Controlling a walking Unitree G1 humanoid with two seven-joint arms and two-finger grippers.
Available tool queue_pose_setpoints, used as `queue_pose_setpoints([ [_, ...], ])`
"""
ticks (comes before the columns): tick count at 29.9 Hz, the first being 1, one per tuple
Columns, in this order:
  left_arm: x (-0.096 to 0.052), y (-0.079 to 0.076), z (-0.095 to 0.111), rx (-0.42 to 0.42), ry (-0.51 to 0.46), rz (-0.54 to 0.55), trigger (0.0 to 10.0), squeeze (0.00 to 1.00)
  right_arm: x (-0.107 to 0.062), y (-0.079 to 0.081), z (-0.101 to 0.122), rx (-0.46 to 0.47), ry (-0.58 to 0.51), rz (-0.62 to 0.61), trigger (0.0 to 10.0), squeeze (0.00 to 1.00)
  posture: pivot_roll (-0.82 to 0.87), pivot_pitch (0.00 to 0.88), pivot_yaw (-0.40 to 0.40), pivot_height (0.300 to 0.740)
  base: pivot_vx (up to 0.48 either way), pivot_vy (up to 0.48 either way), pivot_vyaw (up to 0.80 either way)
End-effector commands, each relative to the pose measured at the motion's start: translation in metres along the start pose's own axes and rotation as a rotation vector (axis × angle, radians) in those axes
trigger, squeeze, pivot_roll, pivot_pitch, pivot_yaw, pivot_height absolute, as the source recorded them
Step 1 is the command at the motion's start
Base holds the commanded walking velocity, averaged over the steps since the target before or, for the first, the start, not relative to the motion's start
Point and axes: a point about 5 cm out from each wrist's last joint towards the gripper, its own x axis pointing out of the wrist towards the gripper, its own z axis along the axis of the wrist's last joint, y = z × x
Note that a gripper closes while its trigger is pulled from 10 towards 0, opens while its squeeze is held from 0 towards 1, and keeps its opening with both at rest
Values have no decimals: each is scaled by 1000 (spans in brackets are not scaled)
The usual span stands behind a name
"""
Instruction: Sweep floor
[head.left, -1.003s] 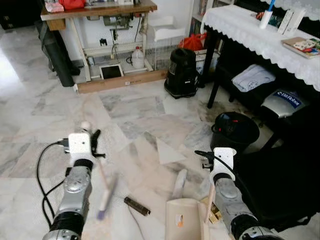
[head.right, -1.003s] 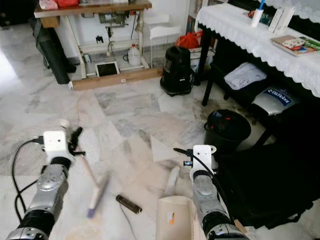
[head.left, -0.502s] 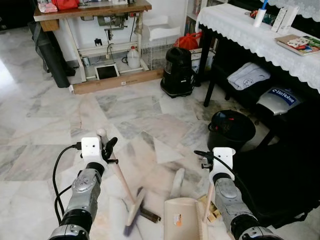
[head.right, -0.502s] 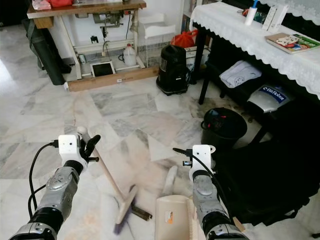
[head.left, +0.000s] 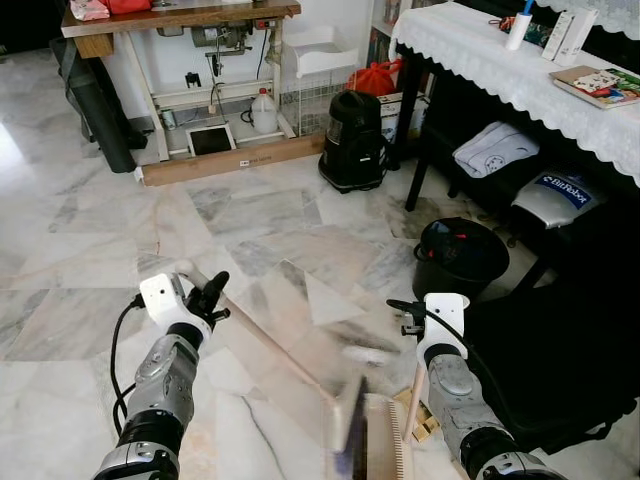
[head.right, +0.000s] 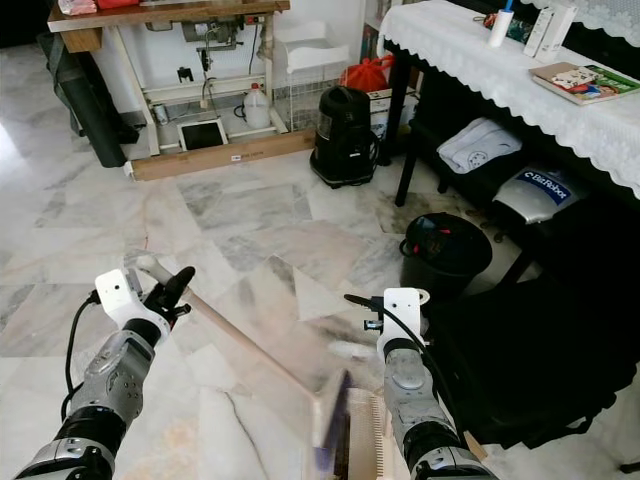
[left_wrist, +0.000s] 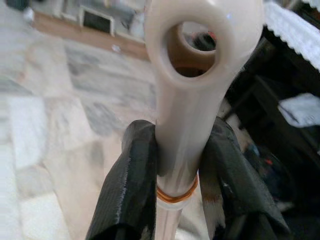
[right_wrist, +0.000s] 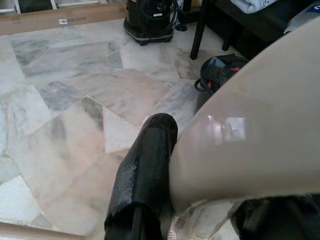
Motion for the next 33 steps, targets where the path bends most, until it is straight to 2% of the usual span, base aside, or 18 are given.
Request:
queue_pose_setpoints([
  [1, 1, 1, 21, 33, -110, 21, 10000, 0, -9, 6, -25, -2, 119, 28, 10000, 0, 32, 49, -4, 740, 0, 0, 0],
  [2, 1, 2, 30, 60, -161, 35, 10000, 0, -8, 6, -24, 1, 113, 26, 10000, 0, 33, 48, -4, 740, 0, 0, 0],
  [7, -2, -3, 49, 132, -248, 25, 10000, 0, -7, 5, -21, 6, 95, 28, 10000, 0, 32, 44, -4, 740, 0, 0, 0],
  [11, -8, -7, 60, 227, -309, 24, 10000, 0, -5, 7, -11, 79, 38, 35, 10000, 0, 35, 36, -5, 740, 0, 0, 0],
  [12, -10, -7, 61, 257, -317, 28, 10000, 0, -4, 7, -6, 98, 10, 36, 10000, 0, 35, 36, -5, 740, 0, 0, 0],
  [16, -13, -7, 58, 284, -316, 35, 10000, 0, -3, 7, 3, 144, -39, 35, 10000, 0, 34, 27, -6, 740, 0, 0, 0],
  [18, -16, -7, 53, 316, -313, 44, 10000, 0, -1, 7, 15, 203, -99, 35, 10000, 0, 30, 12, -7, 740, 0, 0, 0],
  [20, -18, -9, 50, 323, -310, 43, 10000, 0, -1, 8, 22, 225, -131, 45, 10000, 0, 30, 12, -7, 740, 0, 0, 0],
  [27, -20, -15, 47, 345, -305, 29, 10000, 0, -1, 9, 41, 276, -229, 76, 10000, 0, 27, 0, -12, 740, 0, 0, 0],
  [33, -22, -16, 49, 391, -328, 63, 10000, 0, -1, 3, 58, 293, -322, 40, 10000, 0, 27, 0, -17, 740, 0, 0, 0],
])
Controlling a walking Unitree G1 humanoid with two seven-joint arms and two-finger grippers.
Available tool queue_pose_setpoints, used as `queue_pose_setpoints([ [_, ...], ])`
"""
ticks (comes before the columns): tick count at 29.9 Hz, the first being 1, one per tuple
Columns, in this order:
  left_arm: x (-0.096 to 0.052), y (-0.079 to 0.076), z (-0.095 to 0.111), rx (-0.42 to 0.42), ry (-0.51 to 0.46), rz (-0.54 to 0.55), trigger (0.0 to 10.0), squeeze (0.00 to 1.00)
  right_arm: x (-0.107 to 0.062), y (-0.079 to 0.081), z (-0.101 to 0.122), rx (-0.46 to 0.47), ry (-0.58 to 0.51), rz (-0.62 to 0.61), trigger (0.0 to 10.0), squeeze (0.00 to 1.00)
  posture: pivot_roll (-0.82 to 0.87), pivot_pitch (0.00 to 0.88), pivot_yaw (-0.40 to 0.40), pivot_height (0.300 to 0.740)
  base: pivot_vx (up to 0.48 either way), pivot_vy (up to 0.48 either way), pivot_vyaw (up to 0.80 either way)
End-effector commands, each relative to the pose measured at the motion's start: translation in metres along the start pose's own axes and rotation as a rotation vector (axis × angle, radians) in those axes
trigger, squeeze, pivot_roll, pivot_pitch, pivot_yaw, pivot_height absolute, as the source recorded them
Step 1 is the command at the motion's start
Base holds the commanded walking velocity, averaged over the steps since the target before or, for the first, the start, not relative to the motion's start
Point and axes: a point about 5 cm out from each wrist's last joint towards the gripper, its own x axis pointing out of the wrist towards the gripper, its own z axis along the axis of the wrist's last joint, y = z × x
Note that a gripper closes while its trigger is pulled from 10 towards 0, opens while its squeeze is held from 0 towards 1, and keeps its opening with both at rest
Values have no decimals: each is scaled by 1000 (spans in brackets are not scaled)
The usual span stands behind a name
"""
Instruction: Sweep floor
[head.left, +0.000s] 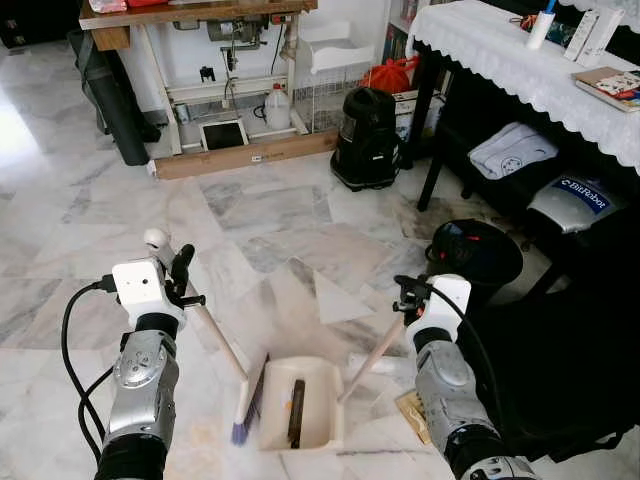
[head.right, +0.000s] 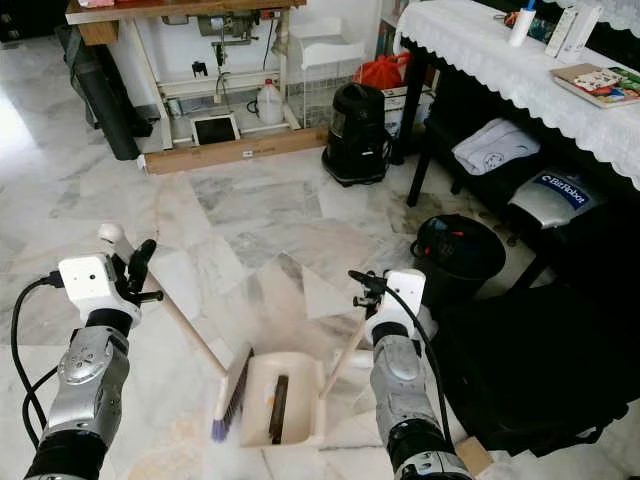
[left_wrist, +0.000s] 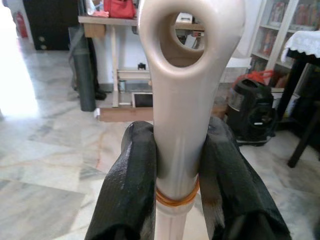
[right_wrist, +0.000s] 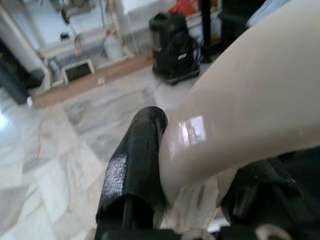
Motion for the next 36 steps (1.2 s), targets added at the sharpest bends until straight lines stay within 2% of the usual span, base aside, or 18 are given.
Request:
queue_pose_setpoints([
  [1, 2, -2, 14, 32, -76, 3, 10000, 0, 4, -1, 20, 20, -110, -16, 10000, 0, 27, 0, -17, 740, 0, 0, 0],
  [7, 2, -2, 20, 76, -103, 5, 10000, 0, 5, -4, 33, 24, -159, -24, 10000, 0, 30, 0, -19, 740, 0, 0, 110],
  [36, -1, -4, 19, 104, -86, 16, 10000, 0, 7, -5, 57, 39, -230, -39, 10000, 0, 30, 44, -10, 740, 0, 0, 798],
])
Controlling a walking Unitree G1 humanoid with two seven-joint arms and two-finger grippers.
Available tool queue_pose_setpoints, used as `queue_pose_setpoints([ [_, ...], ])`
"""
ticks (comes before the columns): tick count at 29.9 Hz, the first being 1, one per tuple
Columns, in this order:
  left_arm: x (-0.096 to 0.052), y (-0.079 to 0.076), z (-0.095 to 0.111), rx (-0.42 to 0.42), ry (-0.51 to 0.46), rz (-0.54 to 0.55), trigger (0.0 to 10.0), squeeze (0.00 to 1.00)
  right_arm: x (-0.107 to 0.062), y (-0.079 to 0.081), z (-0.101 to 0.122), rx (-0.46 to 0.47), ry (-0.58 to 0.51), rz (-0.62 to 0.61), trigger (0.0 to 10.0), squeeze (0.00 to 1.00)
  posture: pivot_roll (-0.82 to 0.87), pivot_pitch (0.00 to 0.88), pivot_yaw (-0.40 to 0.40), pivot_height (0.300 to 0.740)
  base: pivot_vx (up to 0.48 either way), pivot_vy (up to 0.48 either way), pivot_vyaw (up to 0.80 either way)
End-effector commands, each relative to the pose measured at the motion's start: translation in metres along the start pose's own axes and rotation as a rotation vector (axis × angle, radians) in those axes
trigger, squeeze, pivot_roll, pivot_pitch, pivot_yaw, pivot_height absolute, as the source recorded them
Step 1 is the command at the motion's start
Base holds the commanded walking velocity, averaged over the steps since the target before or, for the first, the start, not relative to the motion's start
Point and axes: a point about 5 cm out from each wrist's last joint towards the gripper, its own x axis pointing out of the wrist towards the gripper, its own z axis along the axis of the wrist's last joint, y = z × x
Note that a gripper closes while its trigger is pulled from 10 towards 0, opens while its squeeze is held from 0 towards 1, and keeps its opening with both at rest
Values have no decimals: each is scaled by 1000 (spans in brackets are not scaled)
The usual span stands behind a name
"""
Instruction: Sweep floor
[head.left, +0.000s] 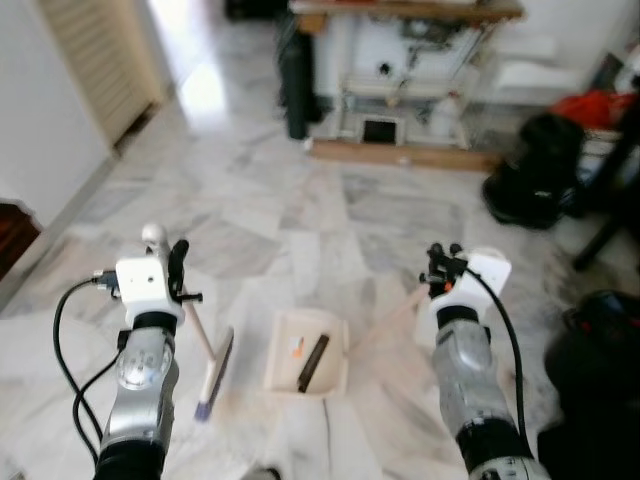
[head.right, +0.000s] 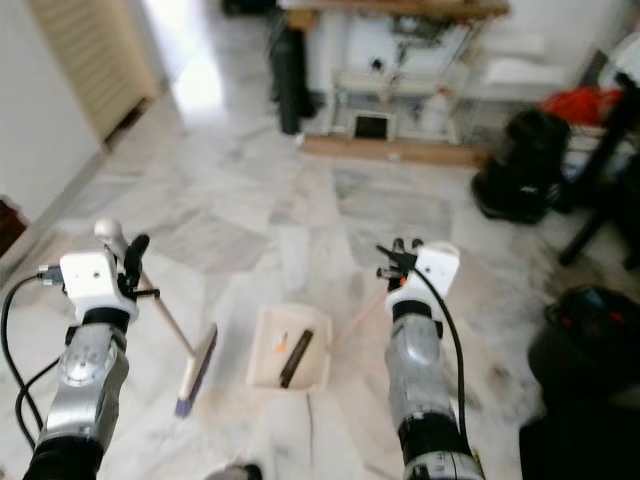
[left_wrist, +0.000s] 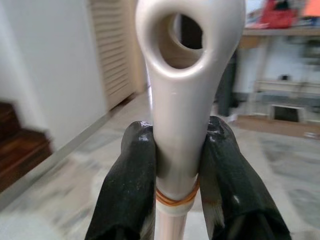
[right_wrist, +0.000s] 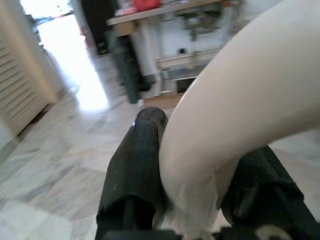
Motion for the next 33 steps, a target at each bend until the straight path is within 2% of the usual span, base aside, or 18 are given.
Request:
queue_pose_setpoints([
  [1, 3, -2, 9, 2, -39, -6, 10000, 0, 4, 6, 14, 23, -60, 11, 10000, 0, 29, 42, -8, 740, 0, 0, 800],
  [18, 1, -6, 6, -1, -24, -9, 10000, 0, 0, 4, 12, 20, -46, 7, 10000, 0, 17, 0, -10, 740, 0, 0, 800],
  [33, -1, -7, 3, 0, -14, 14, 10000, 0, 0, 4, 11, 10, -31, 17, 10000, 0, 22, 0, -31, 740, 0, 0, 800],
])
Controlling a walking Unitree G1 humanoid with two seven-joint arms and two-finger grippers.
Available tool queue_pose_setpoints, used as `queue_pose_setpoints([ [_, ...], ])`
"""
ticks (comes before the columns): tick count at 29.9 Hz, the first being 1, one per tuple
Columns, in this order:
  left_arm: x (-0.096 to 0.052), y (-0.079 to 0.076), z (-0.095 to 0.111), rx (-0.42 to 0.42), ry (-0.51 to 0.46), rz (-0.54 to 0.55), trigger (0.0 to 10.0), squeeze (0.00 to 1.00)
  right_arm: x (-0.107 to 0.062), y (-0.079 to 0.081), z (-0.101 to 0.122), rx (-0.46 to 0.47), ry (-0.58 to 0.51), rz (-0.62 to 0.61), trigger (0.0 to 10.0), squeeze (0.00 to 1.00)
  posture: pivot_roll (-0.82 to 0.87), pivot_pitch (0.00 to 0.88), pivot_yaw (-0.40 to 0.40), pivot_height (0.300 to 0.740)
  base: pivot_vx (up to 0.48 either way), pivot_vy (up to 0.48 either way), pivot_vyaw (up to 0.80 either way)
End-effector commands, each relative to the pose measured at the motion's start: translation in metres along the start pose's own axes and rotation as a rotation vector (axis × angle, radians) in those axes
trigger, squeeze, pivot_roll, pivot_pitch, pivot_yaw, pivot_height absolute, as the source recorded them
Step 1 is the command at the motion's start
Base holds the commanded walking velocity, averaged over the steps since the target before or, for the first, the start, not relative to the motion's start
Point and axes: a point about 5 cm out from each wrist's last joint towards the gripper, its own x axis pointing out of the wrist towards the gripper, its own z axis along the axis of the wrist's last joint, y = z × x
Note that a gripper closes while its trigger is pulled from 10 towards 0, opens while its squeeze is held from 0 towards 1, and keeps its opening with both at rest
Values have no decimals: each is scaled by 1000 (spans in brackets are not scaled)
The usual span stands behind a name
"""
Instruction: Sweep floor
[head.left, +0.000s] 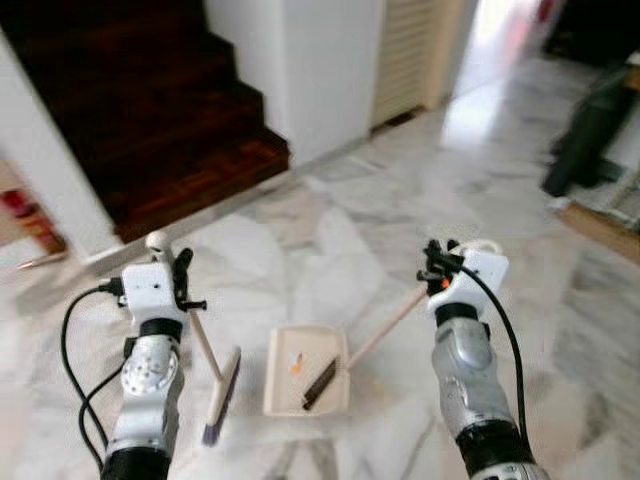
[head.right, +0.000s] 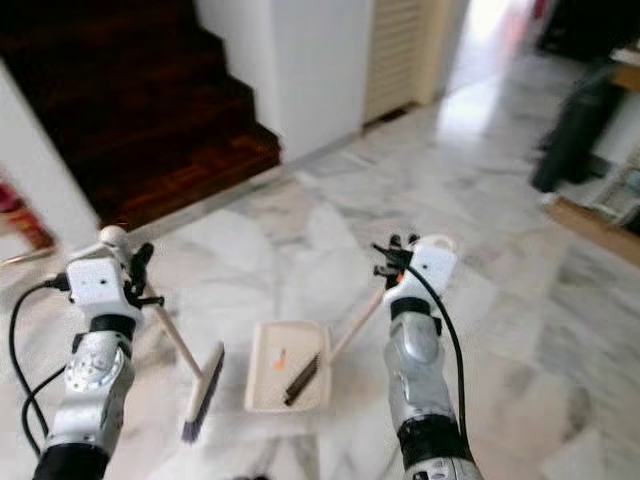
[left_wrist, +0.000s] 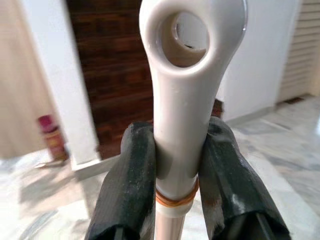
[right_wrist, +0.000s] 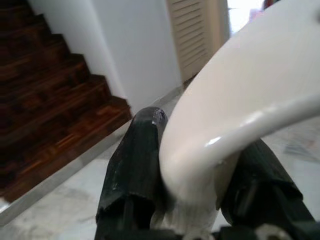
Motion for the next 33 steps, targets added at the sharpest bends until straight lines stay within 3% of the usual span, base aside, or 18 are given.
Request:
queue_pose_setpoints([
  [1, 4, 2, 12, 3, -57, 14, 10000, 0, 4, 6, 12, -4, -49, 21, 10000, 0, 22, 0, -31, 740, 0, 0, 800],
  [11, 5, 4, 12, -2, -57, 23, 10000, 0, 5, 7, 10, 10, -30, 11, 10000, 0, 26, 5, -22, 740, 0, 0, 741],
  [23, 4, 6, 12, -10, -49, 33, 10000, 0, 4, 9, 6, 22, -5, 16, 10000, 0, 24, 15, -21, 740, 0, 0, 0],
  [33, 6, 6, 13, -9, -51, 41, 10000, 0, 6, 10, 2, 41, 35, 23, 10000, 0, 24, 28, -22, 740, 0, 310, 0],
])
